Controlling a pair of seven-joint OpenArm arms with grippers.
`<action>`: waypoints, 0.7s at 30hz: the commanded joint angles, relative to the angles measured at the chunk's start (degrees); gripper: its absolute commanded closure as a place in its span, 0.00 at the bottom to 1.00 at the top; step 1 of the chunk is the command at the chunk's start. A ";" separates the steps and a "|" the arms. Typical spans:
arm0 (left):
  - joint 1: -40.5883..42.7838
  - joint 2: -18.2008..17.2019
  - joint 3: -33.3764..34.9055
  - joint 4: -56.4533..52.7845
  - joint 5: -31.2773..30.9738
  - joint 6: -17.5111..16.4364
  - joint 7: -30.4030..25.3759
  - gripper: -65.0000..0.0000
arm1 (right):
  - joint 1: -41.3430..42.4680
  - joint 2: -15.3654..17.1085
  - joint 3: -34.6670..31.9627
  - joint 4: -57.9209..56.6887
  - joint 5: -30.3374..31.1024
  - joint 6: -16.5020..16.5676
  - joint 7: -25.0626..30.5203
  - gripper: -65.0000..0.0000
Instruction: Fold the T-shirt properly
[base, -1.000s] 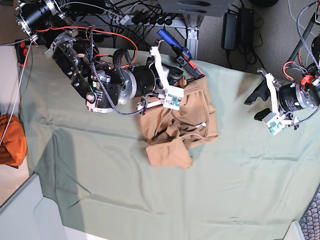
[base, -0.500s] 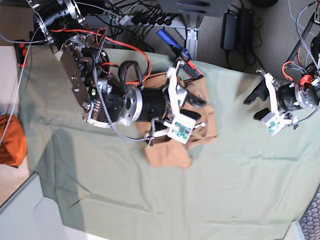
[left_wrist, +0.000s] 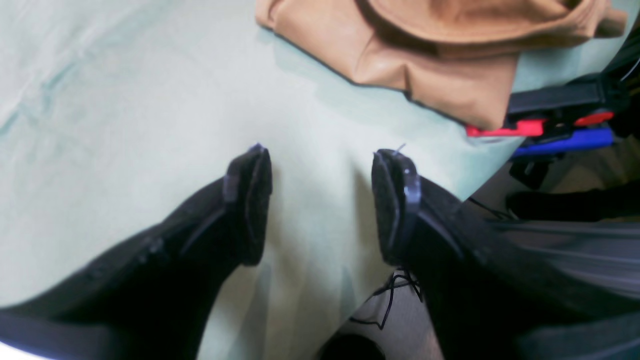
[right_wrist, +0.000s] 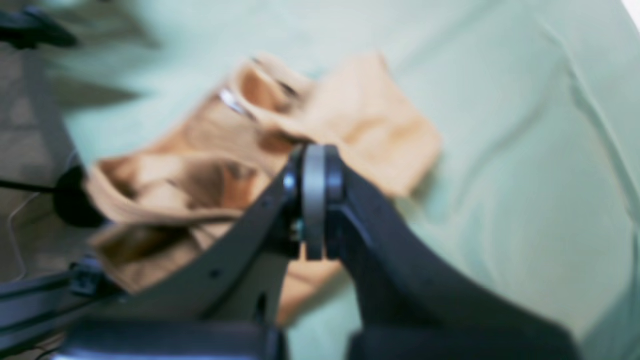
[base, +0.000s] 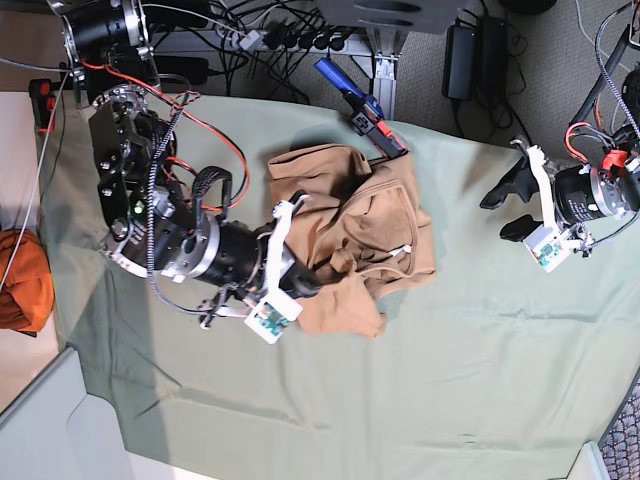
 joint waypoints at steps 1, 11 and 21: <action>-0.61 -0.33 -0.39 0.70 -0.96 -0.69 -1.25 0.45 | 1.14 0.72 1.44 0.59 0.52 6.45 1.40 1.00; -0.76 -0.04 -0.39 0.70 -1.38 -0.69 -1.81 0.45 | 1.36 1.27 2.93 -3.17 0.72 6.54 4.59 0.48; -0.74 -0.07 -0.39 0.70 -1.36 -0.69 -1.77 0.45 | 7.82 1.25 -6.49 -11.26 -2.40 6.62 6.29 0.43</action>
